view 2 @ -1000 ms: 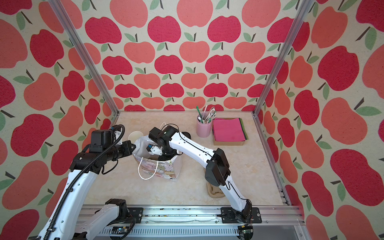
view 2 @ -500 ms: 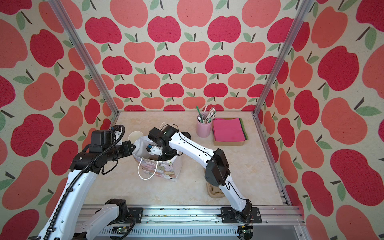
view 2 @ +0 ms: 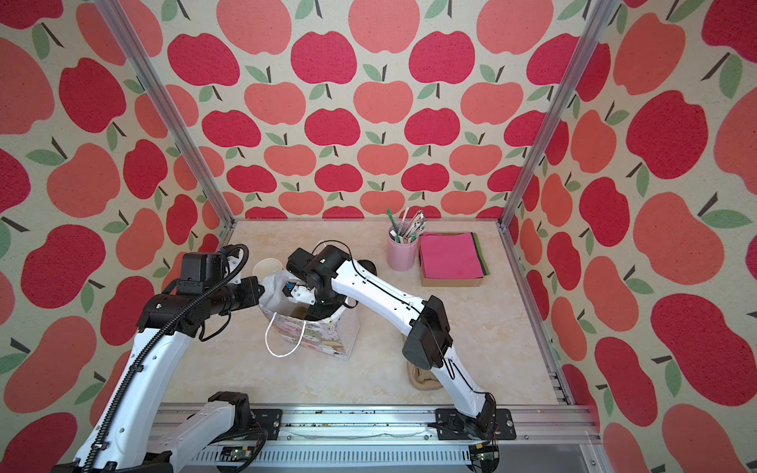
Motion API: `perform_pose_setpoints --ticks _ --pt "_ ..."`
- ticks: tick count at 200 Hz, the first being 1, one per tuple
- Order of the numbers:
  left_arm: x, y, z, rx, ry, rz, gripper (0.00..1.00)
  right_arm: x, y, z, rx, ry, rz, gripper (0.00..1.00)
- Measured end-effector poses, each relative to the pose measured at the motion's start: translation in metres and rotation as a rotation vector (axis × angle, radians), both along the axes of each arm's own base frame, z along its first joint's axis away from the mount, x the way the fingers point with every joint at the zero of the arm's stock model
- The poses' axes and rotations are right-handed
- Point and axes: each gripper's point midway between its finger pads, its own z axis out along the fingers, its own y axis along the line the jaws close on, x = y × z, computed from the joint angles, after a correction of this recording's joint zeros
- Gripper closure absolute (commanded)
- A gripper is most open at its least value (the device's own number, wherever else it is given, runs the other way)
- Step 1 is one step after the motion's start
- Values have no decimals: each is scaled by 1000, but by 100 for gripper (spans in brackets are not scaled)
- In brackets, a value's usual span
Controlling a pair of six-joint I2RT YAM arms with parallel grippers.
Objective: Pack a coffee takeout order
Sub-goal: Place the coffee cup in the cup tray.
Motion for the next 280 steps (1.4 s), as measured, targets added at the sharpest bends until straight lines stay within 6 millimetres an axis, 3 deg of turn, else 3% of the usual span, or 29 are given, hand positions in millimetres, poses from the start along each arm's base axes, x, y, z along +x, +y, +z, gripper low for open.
perform_pose_setpoints --ticks 53,161,280 --pt "-1 -3 -2 46 23 -17 100 -3 13 25 79 -26 16 1" --pt "-2 -12 2 94 12 -48 100 -2 23 33 131 -26 17 1" --pt "-3 -17 5 112 0 -68 100 11 50 51 275 -61 -75 1"
